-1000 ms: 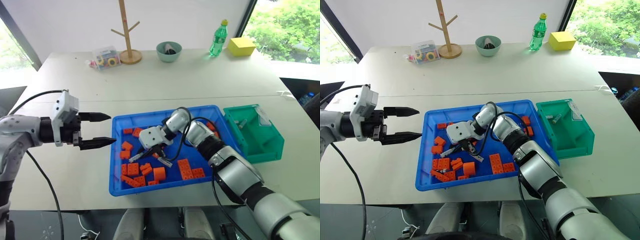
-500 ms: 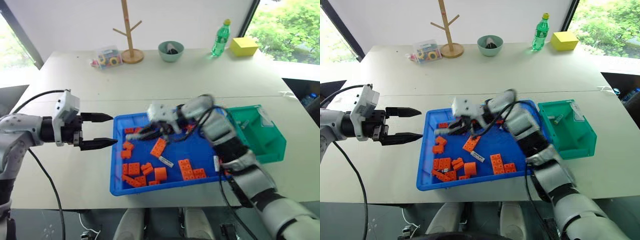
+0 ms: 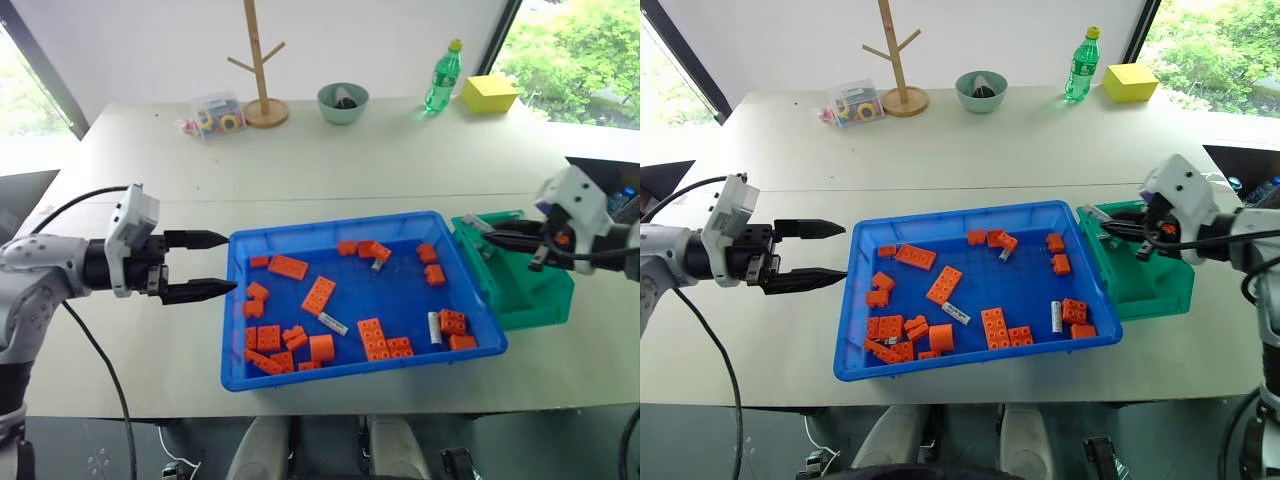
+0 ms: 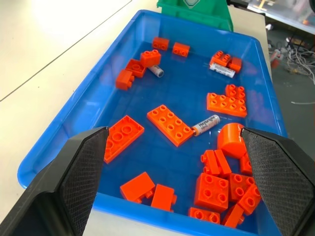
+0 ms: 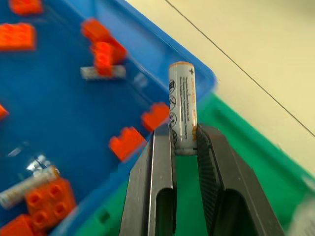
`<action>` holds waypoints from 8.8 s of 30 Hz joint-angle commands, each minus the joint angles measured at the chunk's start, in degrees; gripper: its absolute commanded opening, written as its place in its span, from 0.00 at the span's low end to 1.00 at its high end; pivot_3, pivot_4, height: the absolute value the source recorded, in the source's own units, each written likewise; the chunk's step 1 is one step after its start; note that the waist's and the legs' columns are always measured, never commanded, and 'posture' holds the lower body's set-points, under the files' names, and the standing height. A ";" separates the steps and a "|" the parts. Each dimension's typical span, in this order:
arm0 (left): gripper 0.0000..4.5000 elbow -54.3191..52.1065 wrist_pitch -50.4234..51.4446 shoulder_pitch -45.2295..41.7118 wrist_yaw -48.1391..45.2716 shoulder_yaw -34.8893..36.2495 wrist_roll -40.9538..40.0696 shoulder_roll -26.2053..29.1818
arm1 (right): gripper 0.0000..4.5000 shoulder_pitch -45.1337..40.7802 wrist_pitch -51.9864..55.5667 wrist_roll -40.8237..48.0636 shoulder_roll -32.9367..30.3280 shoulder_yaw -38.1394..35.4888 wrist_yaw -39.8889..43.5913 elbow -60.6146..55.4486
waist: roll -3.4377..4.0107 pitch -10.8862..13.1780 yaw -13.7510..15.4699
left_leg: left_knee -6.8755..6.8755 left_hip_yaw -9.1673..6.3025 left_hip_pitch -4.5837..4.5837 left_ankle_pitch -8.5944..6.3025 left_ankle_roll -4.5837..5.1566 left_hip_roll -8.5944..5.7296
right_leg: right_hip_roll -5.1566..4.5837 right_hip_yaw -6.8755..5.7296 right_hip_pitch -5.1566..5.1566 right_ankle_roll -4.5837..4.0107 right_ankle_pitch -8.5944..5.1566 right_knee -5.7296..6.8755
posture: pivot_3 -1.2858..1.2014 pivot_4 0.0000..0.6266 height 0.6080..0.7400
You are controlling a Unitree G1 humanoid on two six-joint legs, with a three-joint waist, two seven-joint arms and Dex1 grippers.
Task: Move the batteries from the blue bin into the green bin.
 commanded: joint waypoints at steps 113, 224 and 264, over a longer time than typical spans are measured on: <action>1.00 4.95 -2.96 -10.32 -3.18 -5.42 4.25 -4.46 | 0.68 -16.92 16.66 16.42 16.28 20.92 -31.47 -1.10 | -0.16 0.09 -0.27 | 0.12 -0.06 -0.04 -0.12 0.23 -0.14 | 0.00 -0.08 0.13 0.07 0.00 -0.09 | 0.52 0.24 0.72; 1.00 2.85 -2.57 -9.83 -0.23 -4.45 3.28 -5.14 | 0.96 -16.47 4.20 3.84 19.32 32.69 -20.84 9.45 | -0.19 0.10 -0.77 | 0.11 -0.04 0.10 -0.11 0.22 -0.08 | 0.12 -0.07 0.15 0.07 0.00 0.06 | 0.52 0.24 0.72; 1.00 5.78 -4.10 -12.96 -0.65 -7.03 4.63 -7.73 | 0.50 1.22 20.78 12.49 -3.67 -2.95 -18.23 -7.53 | -0.21 0.12 0.59 | 0.11 0.01 0.05 -0.12 0.24 -0.08 | 0.03 -0.08 0.20 0.07 0.00 -0.05 | 0.52 0.24 0.72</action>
